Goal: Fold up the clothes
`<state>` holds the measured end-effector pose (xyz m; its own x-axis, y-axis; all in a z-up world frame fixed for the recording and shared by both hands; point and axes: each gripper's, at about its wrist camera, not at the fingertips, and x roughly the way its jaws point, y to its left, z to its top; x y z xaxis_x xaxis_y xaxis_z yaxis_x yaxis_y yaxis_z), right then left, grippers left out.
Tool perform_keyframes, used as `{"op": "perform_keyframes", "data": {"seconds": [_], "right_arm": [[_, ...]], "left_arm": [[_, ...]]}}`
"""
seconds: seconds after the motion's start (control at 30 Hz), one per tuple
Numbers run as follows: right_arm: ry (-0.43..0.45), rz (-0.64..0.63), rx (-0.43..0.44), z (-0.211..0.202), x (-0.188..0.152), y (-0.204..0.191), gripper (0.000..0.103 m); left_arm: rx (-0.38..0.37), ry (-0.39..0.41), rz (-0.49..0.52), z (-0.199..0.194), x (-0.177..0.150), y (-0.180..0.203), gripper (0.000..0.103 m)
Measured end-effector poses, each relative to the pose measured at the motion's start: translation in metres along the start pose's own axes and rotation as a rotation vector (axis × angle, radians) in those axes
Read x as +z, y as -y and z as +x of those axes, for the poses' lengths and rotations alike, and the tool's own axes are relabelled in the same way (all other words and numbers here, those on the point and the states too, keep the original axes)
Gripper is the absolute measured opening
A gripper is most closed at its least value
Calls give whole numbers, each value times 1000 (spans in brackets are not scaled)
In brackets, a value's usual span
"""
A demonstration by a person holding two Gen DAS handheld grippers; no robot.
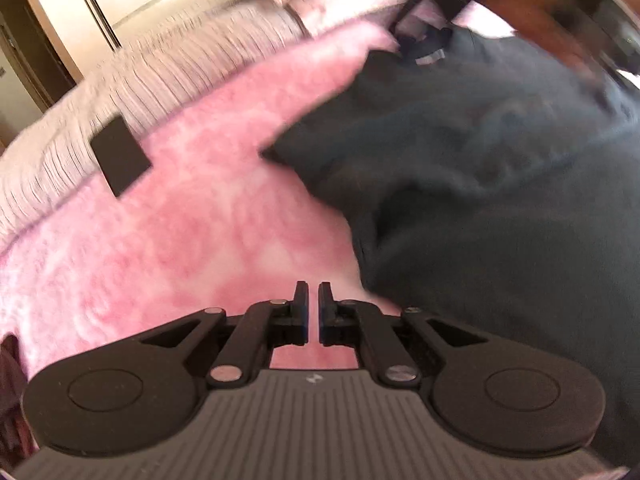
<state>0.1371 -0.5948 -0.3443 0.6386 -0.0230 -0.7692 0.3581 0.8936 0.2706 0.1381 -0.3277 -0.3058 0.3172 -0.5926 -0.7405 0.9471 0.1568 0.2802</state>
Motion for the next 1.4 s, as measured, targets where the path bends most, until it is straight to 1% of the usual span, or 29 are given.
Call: {"op": "perform_keyframes", "data": {"seconds": [0.03,0.13,0.2,0.27,0.33,0.37,0.43,0.47,0.5,0.53,0.57,0.67,0.7,0.77,0.87,0.93,1.07,1.2,1.27,1.33,1.4], "right_arm": [[-23,41,-26,-8,-18,11,44],[-104,144,-105,-24,-67,44,44],[-96,145,-115,-44,-89,57,44],[-89,135,-136,-65,-102,65,44],[-82,163,-171,-83,-108,76,44],[-63,179,-187,-91,-109,81,44],[-25,204,-210,-106,-110,92,44],[-24,222,-222,-109,-111,100,44],[-42,257,-230,-109,-113,111,44],[-57,312,-219,-110,-115,123,44],[-37,368,-183,-114,-117,134,44],[18,429,-212,-137,-112,144,44],[36,444,-218,-146,-112,148,44],[43,493,-230,-160,-115,157,44],[37,568,-280,-186,-127,172,44],[50,624,-310,-205,-137,181,44],[118,729,-390,-252,-158,191,44],[218,782,-489,-303,-176,202,44],[254,819,-524,-324,-189,219,44],[281,888,-550,-345,-206,249,44],[322,972,-558,-357,-223,284,44]], "left_arm": [[-11,20,0,1,8,-1,5],[-82,67,7,15,36,6,6],[-123,71,41,31,47,15,6],[-157,7,44,48,49,20,6],[-161,-86,83,63,42,25,6],[-165,-119,104,66,36,28,5],[-157,-120,155,62,29,33,5],[-152,-119,180,60,26,36,4],[-144,-122,209,58,26,39,4],[-140,-129,226,55,27,40,4],[-139,-139,232,53,29,42,5],[-129,-154,224,45,42,45,8],[-124,-153,224,40,47,47,12],[-107,-138,229,28,58,54,19],[-99,-114,217,10,75,62,25],[-106,-92,200,-2,86,67,28],[-152,-39,196,-16,99,82,31],[-196,-19,256,-22,105,112,31],[-211,-9,293,-27,110,129,32],[-221,-2,324,-30,117,146,33],[-215,-5,347,-33,127,168,33]]}}
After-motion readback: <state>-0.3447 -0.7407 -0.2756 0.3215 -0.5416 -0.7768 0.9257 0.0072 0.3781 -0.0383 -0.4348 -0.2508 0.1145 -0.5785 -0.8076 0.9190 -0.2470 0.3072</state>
